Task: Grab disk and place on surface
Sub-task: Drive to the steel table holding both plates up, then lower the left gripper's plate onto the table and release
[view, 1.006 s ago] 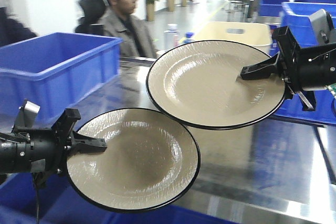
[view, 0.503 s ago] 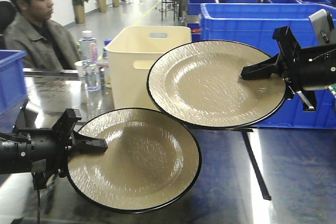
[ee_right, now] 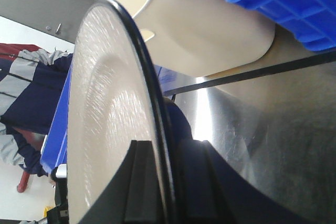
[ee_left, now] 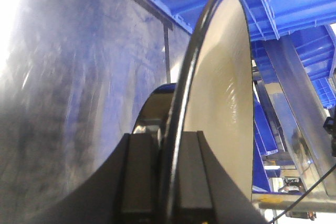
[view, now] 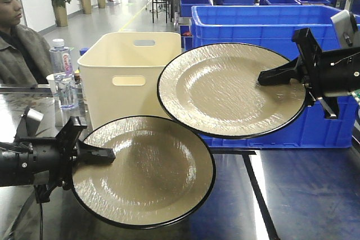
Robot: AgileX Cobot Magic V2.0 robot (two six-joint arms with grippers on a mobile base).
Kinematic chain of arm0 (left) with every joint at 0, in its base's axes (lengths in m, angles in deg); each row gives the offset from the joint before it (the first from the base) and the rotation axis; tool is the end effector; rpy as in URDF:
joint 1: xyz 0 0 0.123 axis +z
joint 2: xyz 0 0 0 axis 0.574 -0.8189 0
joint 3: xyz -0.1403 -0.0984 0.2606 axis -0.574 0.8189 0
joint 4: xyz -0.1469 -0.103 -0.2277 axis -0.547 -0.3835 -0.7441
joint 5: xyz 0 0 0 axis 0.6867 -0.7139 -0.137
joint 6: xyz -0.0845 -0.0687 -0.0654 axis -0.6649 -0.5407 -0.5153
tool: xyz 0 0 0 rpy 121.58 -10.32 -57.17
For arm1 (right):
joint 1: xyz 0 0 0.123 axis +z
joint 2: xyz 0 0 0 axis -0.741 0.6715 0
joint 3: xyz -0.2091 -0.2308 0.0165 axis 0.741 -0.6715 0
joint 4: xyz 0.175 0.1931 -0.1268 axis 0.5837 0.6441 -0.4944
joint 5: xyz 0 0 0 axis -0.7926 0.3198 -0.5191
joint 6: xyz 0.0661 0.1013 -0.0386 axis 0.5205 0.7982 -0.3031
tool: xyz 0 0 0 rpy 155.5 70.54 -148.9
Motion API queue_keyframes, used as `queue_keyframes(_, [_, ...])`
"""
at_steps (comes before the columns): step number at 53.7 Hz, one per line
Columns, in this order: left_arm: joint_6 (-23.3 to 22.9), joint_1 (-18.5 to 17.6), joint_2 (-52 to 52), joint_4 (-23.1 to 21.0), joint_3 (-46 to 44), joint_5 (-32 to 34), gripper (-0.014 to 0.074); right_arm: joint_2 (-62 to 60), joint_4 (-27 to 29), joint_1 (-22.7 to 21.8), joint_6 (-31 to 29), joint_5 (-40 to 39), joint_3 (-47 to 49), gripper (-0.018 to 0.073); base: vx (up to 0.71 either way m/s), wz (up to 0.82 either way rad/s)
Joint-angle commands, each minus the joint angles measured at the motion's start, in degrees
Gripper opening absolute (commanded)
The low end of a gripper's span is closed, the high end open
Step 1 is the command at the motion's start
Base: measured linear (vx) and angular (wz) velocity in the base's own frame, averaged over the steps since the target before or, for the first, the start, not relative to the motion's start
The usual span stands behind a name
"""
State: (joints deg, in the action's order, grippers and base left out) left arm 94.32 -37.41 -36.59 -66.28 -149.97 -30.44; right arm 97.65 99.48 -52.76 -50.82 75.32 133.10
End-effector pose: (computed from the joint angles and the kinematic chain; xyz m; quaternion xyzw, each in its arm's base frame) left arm 0.3685 -0.1076 0.3145 -0.1255 0.8145 -0.5004 0.2653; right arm 0.4174 0.0628 0.4333 0.0735 0.8174 0.4740 0.3192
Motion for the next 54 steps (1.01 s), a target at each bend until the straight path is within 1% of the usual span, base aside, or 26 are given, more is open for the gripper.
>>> queue_keyframes(1, [-0.86, -0.26, 2.62, -6.52, -2.03, -1.30, -0.0001, -3.27, 7.06, -0.27, 0.19, -2.62, 2.29, -0.0008, 0.11, -0.09])
queue_keyframes(33, [-0.86, -0.26, 2.62, -6.65, -2.03, -1.07, -0.0001, -3.27, 7.06, -0.27, 0.19, -2.62, 2.29, -0.0008, 0.05, -0.05])
queue_keyframes(44, [-0.86, -0.26, 2.62, -6.71, -2.03, 5.28, -0.0001, -3.27, 7.06, -0.27, 0.19, -2.71, 2.29, -0.0008, 0.00, 0.00])
queue_keyframes(50, [-0.86, -0.26, 2.62, -6.60, -2.03, 6.53, -0.0001, -3.27, 7.06, -0.27, 0.19, -2.94, 2.29, -0.0008, 0.00, 0.00])
queue_keyframes(54, [-0.86, -0.26, 2.56, -6.60, -2.03, 8.49, -0.0001, -3.27, 6.91, -0.27, 0.19, -3.31, 2.29, -0.0008, 0.00, 0.00])
